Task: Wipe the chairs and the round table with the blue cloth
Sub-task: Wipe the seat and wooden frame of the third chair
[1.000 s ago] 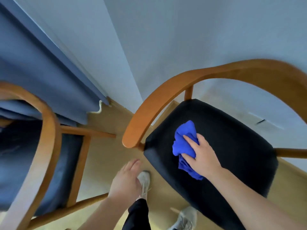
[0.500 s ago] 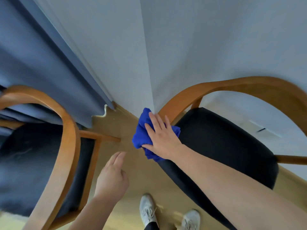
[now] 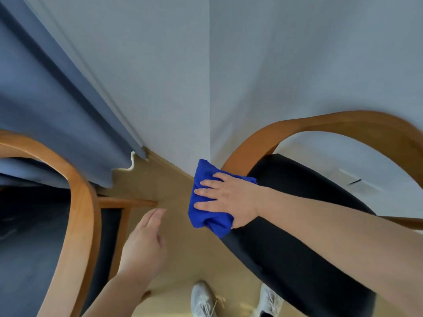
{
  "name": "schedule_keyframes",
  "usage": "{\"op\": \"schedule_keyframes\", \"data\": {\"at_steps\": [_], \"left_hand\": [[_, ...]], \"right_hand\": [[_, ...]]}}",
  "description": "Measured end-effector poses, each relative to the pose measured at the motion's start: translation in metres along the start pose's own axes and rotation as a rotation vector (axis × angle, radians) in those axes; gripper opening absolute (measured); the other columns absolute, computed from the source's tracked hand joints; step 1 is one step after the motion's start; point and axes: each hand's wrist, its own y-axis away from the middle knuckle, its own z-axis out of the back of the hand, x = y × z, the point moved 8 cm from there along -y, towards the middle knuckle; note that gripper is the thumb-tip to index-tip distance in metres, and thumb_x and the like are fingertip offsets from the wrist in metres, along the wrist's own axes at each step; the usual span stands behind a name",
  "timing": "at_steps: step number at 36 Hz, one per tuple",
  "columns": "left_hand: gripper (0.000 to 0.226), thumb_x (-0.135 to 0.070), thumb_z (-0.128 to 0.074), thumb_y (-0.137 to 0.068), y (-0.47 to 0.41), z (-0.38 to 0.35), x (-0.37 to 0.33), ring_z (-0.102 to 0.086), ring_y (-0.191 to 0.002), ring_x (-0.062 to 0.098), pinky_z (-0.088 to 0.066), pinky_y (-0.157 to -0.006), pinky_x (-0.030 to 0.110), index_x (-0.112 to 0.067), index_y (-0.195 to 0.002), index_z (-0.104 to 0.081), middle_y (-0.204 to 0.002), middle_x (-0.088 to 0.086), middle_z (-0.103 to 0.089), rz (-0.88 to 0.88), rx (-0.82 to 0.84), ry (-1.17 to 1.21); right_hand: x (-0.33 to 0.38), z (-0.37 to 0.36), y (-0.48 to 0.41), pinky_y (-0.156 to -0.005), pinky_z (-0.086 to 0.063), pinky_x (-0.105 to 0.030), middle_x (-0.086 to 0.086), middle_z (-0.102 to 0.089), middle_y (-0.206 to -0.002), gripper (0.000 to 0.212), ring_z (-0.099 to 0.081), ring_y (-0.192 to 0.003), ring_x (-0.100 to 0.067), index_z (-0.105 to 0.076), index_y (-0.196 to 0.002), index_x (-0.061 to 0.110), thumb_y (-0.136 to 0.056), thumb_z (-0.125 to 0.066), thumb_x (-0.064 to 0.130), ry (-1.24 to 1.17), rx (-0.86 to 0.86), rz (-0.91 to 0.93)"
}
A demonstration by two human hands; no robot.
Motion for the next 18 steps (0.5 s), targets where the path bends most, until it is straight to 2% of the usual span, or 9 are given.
{"op": "schedule_keyframes", "data": {"at_steps": [2,6,10,14,18], "left_hand": [[0.061,-0.002,-0.049,-0.082,-0.008,-0.001,-0.003,-0.047,-0.122,0.012,-0.047,-0.093,0.032,-0.027,-0.138,-0.042,-0.143,-0.009,-0.041,-0.002,-0.020,0.008],[0.059,0.000,-0.050,-0.082,-0.022,-0.007,-0.017,-0.048,-0.122,0.013,-0.042,-0.090,0.026,-0.023,-0.136,-0.045,-0.141,-0.008,-0.043,-0.054,-0.048,0.012],[0.056,0.000,-0.049,-0.082,-0.032,-0.014,-0.036,-0.049,-0.119,0.014,-0.039,-0.088,0.023,-0.021,-0.134,-0.047,-0.139,-0.007,-0.045,-0.096,-0.072,0.005],[0.052,-0.001,-0.049,-0.083,-0.039,-0.021,-0.051,-0.052,-0.114,0.012,-0.040,-0.081,0.023,-0.022,-0.131,-0.048,-0.136,-0.009,-0.047,-0.110,-0.086,0.027],[0.050,-0.003,-0.048,-0.084,-0.044,-0.027,-0.064,-0.053,-0.110,0.010,-0.040,-0.078,0.022,-0.023,-0.130,-0.048,-0.134,-0.009,-0.049,-0.115,-0.083,0.007]], "right_hand": [[-0.003,0.002,-0.001,-0.104,-0.031,-0.054,-0.009,-0.043,-0.144,0.085,-0.037,-0.131,-0.034,-0.041,-0.139,0.023,-0.066,-0.070,0.054,-0.006,-0.051,0.022],[-0.018,0.006,0.003,-0.100,-0.035,-0.053,-0.007,-0.052,-0.135,0.081,-0.043,-0.124,-0.032,-0.047,-0.134,0.022,-0.063,-0.069,0.056,-0.025,-0.150,0.038],[-0.043,0.003,0.010,-0.101,-0.034,-0.051,-0.003,-0.052,-0.135,0.088,-0.041,-0.126,-0.030,-0.044,-0.135,0.024,-0.060,-0.068,0.061,-0.006,-0.172,-0.023],[-0.067,0.001,0.019,-0.102,-0.035,-0.050,-0.002,-0.053,-0.133,0.088,-0.042,-0.126,-0.029,-0.042,-0.136,0.024,-0.061,-0.058,0.068,-0.012,-0.180,-0.061],[-0.090,0.001,0.030,-0.104,-0.032,-0.047,-0.001,-0.052,-0.136,0.093,-0.040,-0.128,-0.029,-0.041,-0.139,0.026,-0.059,-0.065,0.066,0.024,-0.172,-0.114]]}}
